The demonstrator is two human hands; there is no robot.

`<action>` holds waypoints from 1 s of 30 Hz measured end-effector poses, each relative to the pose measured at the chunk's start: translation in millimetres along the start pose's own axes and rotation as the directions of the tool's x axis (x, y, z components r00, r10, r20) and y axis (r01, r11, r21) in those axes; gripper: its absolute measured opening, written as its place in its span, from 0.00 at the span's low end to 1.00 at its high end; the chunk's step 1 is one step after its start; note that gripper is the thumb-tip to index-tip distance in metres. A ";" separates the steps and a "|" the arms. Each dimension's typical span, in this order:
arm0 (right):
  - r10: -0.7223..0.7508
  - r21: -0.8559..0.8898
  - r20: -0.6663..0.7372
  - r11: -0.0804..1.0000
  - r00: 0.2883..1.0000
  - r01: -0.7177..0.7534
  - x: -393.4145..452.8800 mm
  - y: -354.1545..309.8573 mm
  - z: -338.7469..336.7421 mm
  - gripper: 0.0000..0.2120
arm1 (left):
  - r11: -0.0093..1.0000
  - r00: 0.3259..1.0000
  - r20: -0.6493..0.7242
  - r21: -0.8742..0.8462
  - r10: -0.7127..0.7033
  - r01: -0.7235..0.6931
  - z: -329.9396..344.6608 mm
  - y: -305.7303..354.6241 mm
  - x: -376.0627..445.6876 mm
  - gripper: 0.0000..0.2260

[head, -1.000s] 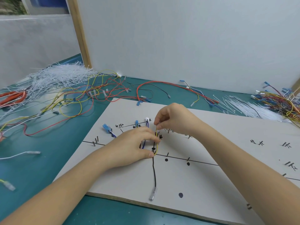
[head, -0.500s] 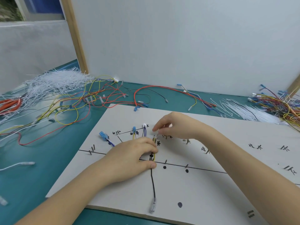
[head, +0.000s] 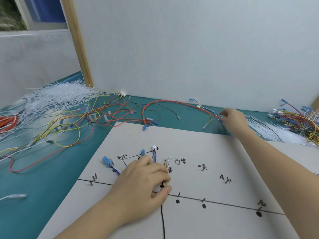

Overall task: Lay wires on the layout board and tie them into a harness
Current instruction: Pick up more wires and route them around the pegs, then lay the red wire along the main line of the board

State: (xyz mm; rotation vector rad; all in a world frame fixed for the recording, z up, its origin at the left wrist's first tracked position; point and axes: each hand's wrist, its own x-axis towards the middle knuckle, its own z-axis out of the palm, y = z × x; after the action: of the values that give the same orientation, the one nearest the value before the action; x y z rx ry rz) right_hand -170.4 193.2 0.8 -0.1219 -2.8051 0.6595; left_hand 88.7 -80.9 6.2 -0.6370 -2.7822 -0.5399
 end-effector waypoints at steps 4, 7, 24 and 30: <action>0.055 -0.139 0.106 0.989 0.993 -0.040 20.0 10.6 3.0 0.19 | 0.998 1.000 0.012 0.064 0.025 -0.026 4.1 -0.3 -2.2 0.14; 0.021 -0.275 0.150 0.961 0.989 0.021 22.4 14.9 6.5 0.13 | 0.997 0.999 -0.003 0.068 0.036 -0.036 6.4 -1.7 -1.9 0.14; -0.133 0.635 0.388 0.756 0.912 -0.160 -26.8 -87.6 -17.6 0.05 | 1.000 0.999 -0.035 0.018 0.009 -0.008 8.6 2.6 -1.0 0.16; -0.326 0.331 0.465 0.926 0.823 0.179 -72.4 -174.1 31.0 0.15 | 0.998 1.000 0.009 -0.063 -0.008 0.009 8.4 0.3 -2.7 0.18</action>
State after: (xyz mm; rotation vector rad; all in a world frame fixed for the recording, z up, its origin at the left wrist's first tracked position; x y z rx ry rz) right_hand -112.9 14.4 35.5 0.5616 -3.0870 1.1448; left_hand 90.0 -78.2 -2.1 -0.6423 -2.7873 -0.6302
